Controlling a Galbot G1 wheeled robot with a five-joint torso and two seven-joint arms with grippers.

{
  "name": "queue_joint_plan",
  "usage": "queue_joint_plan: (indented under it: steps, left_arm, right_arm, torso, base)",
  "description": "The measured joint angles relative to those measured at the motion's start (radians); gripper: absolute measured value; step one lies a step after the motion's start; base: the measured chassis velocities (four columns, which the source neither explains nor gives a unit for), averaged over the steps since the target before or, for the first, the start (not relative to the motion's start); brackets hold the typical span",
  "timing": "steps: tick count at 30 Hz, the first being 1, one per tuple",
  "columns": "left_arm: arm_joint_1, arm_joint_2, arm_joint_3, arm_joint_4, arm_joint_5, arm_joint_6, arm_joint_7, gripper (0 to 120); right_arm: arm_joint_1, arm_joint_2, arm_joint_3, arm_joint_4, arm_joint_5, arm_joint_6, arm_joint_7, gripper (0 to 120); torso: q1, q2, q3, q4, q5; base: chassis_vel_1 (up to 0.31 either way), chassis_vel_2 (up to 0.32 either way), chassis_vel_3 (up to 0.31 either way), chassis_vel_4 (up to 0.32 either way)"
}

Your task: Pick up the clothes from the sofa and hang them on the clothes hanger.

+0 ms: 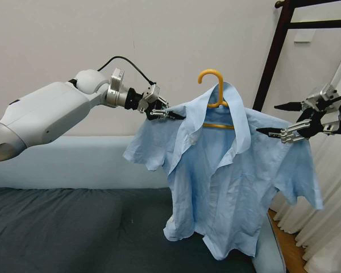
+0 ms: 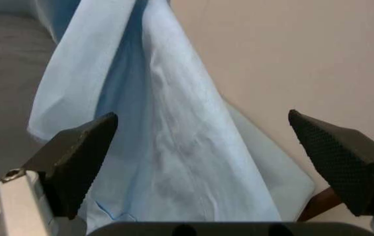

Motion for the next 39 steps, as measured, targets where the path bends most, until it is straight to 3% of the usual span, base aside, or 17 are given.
queue_joint_plan:
  steps: [5, 16, 21, 25, 35, 39]
  left_arm:
    - [0.019, 0.012, -0.004, -0.031, 0.003, 0.000, 0.001, 1]
    - [0.044, 0.011, -0.027, -0.046, 0.032, -0.016, 0.006, 1]
    - [0.051, 0.016, -0.032, -0.067, 0.050, -0.025, 0.009, 1]
    - [0.048, 0.017, -0.031, -0.068, 0.057, -0.030, -0.005, 1]
    - [0.041, 0.029, -0.032, -0.091, 0.063, -0.032, -0.031, 2]
    - [0.036, 0.035, -0.036, -0.096, 0.078, -0.055, -0.041, 15]
  right_arm:
    - [-0.011, -0.001, -0.011, 0.022, -0.002, 0.000, -0.016, 75]
    - [-0.012, -0.019, -0.026, 0.040, 0.001, 0.017, -0.063, 40]
    - [-0.017, -0.032, -0.025, 0.040, 0.019, 0.032, -0.060, 17]
    - [-0.010, -0.027, -0.047, 0.047, 0.016, 0.038, -0.061, 8]
    - [-0.001, -0.019, -0.058, 0.066, 0.057, 0.023, -0.020, 8]
    - [0.006, -0.011, -0.071, 0.072, 0.073, 0.010, 0.005, 8]
  torso:
    - [0.000, 0.000, 0.000, -0.0010, 0.0000]
    - [0.000, 0.000, 0.000, -0.0007, -0.0001]
    - [0.000, 0.000, 0.000, -0.0007, -0.0001]
    - [0.000, 0.000, 0.000, -0.0007, -0.0001]
    - [0.000, 0.000, 0.000, -0.0007, -0.0001]
    - [0.000, 0.000, 0.000, -0.0007, -0.0001]
  base:
    - [0.000, 0.000, 0.000, 0.000]
    - [0.000, 0.000, 0.000, 0.000]
    - [0.000, 0.000, 0.000, 0.000]
    - [0.000, 0.000, 0.000, 0.000]
    - [0.000, 0.000, 0.000, 0.000]
    - [0.000, 0.000, 0.000, 0.000]
